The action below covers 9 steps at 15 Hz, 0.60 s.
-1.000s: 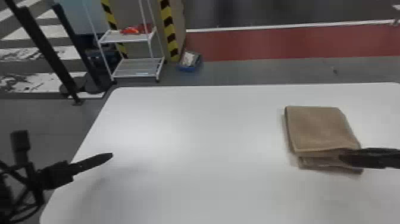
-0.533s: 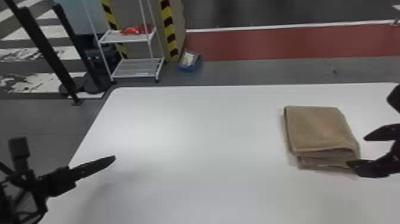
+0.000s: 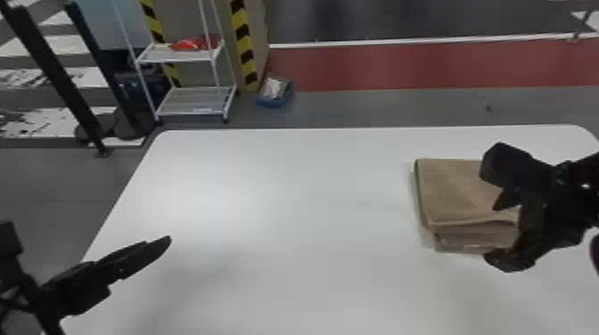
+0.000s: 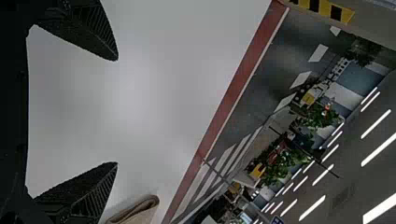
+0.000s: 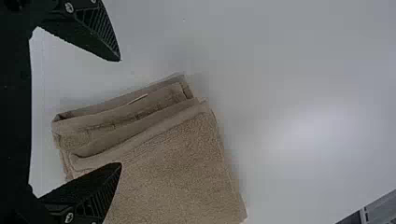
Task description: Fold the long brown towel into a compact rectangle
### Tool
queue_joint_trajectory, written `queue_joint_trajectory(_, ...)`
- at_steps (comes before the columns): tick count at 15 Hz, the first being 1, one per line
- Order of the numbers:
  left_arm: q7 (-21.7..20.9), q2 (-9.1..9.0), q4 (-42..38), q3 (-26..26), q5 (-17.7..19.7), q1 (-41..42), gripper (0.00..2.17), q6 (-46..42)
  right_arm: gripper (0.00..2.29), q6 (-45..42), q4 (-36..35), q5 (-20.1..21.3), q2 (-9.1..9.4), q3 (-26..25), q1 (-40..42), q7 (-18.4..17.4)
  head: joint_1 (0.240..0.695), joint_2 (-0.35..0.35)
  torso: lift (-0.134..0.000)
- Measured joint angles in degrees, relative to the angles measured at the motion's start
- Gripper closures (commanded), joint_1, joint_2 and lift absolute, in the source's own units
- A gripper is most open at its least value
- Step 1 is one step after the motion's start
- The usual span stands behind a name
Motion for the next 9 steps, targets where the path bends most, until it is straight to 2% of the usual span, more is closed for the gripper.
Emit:
queue_joint_trajectory(2,0.09,-0.03,-2.22,0.05,0.96,1.96,0.08,-0.06,0.13,-0.48,2.52,0.07,-0.58,3.66,-3.15,-0.32,0.695,0.119,-0.124)
queue_joint_trajectory(4,0.05,-0.03,-4.0,-0.33,1.79,3.82,0.08,-0.07,0.22,0.03,4.75,-1.37,-0.35,4.26,-5.4,-2.04,0.695,0.106,-0.124)
queue_joint_trajectory(6,-0.07,-0.03,-4.62,-0.79,2.2,4.81,0.08,-0.07,0.25,2.11,6.03,-7.2,0.73,-0.88,-5.85,-3.29,0.695,0.084,-0.124)
queue_joint_trajectory(9,-0.07,-0.03,-4.73,-1.56,2.34,5.32,0.08,-0.07,0.26,4.72,7.35,-20.43,1.24,-13.95,-4.41,-3.25,0.695,0.059,-0.124)
